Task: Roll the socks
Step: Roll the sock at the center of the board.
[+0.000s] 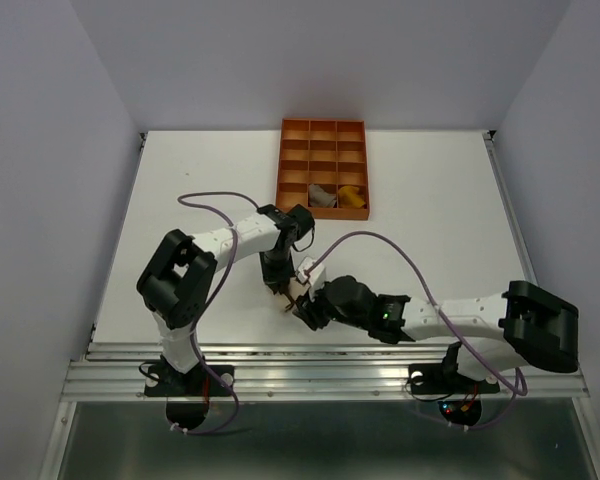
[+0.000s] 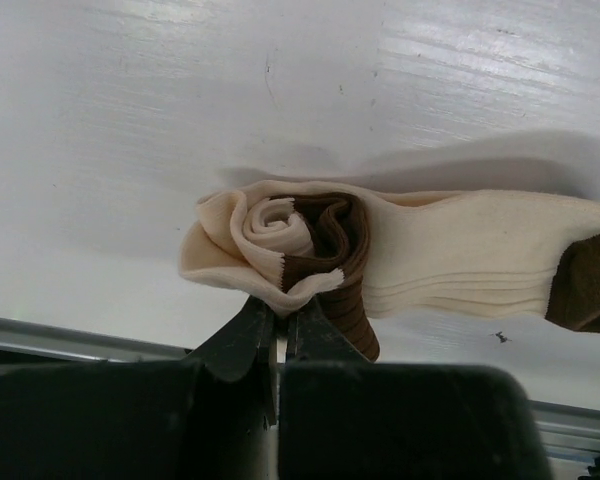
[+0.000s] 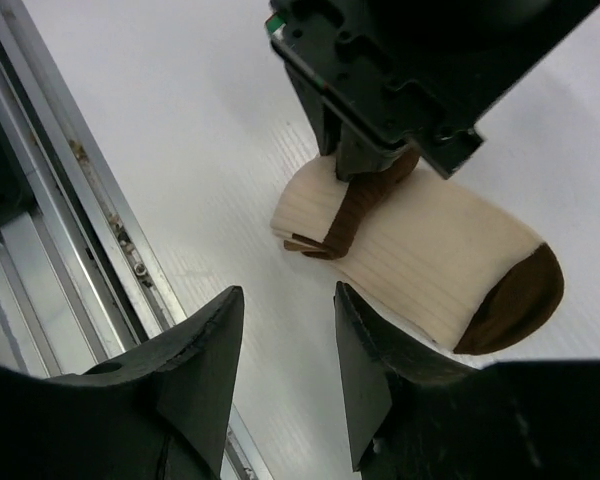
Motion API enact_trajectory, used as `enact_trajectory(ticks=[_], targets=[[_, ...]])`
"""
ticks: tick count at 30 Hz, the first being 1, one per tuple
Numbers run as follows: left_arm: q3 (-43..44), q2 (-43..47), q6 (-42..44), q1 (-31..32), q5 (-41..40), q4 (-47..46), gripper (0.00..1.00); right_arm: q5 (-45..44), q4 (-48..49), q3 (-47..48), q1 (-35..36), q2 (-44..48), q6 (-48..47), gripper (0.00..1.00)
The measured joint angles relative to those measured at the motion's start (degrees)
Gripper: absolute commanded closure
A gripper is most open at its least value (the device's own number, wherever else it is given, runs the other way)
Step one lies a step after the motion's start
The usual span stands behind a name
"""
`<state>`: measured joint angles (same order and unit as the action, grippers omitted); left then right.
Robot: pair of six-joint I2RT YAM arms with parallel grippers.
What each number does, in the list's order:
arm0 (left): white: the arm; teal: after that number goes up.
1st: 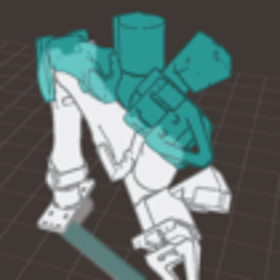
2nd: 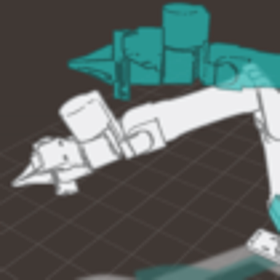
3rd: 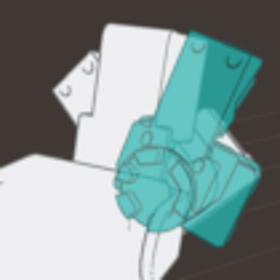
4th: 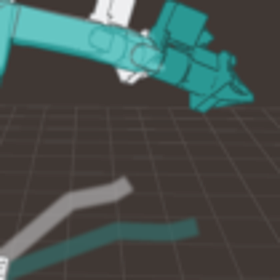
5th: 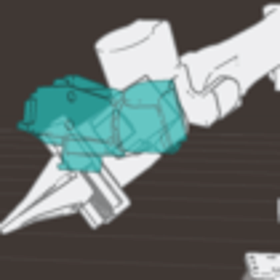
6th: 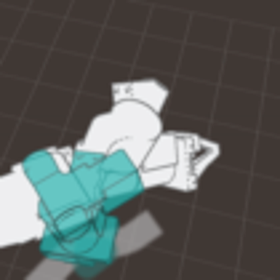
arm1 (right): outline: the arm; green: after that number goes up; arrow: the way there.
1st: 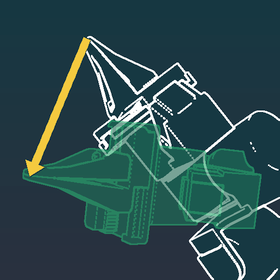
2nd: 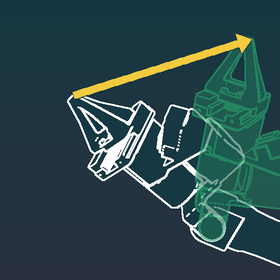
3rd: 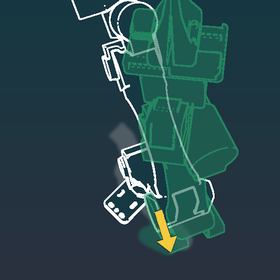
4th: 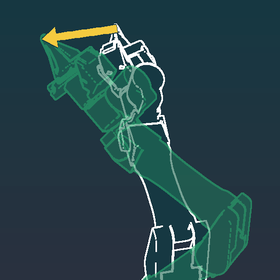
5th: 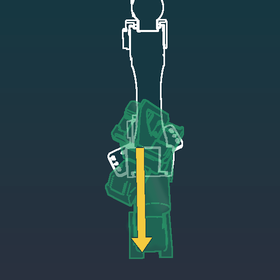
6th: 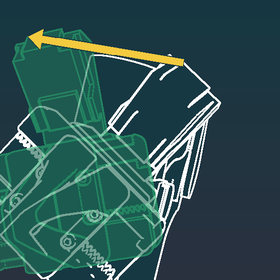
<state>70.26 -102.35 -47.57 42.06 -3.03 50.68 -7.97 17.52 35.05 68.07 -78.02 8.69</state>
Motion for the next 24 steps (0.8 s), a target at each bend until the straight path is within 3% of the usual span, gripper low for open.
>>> enact_trajectory(ticks=[13,24], targets=[[1.9,-1.6,-0.3,0.3,2.2,3.8,1.0,-12.6,-1.7,10.0,7.5,-12.9,-5.9,0.44],[1.9,-1.9,-2.0,0.3,4.1,4.0,1.0,-16.4,-3.8,14.4,9.6,-18.5,-7.3,0.47]])
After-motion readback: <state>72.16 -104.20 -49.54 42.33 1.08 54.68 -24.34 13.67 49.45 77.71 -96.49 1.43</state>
